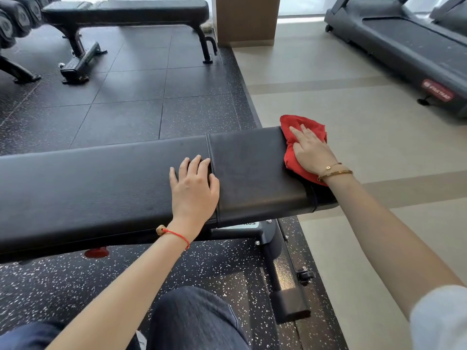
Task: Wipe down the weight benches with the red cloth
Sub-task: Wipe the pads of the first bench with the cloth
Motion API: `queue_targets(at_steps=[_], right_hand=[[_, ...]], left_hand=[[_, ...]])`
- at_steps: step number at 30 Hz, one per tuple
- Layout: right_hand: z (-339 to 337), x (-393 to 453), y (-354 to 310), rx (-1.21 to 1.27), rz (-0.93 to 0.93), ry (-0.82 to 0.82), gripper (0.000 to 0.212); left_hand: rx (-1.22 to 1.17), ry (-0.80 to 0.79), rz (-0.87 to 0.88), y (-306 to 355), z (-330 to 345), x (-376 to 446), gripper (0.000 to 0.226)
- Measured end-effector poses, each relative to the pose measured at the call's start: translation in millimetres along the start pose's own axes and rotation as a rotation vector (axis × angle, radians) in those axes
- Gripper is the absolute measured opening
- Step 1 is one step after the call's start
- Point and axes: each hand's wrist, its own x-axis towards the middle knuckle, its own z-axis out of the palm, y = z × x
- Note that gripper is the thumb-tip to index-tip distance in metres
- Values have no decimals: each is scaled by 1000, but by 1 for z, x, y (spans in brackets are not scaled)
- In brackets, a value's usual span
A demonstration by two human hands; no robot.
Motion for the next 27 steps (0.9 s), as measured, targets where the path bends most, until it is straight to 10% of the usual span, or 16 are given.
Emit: queue_targets(at_steps=[17, 27], right_hand=[[14, -19, -20, -57, -75, 56, 55], [55, -62, -113, -60, -611, -1, 56]], left_hand=[[-18, -21, 1, -2, -1, 4, 44], [30, 49, -33, -70, -35, -6, 39]])
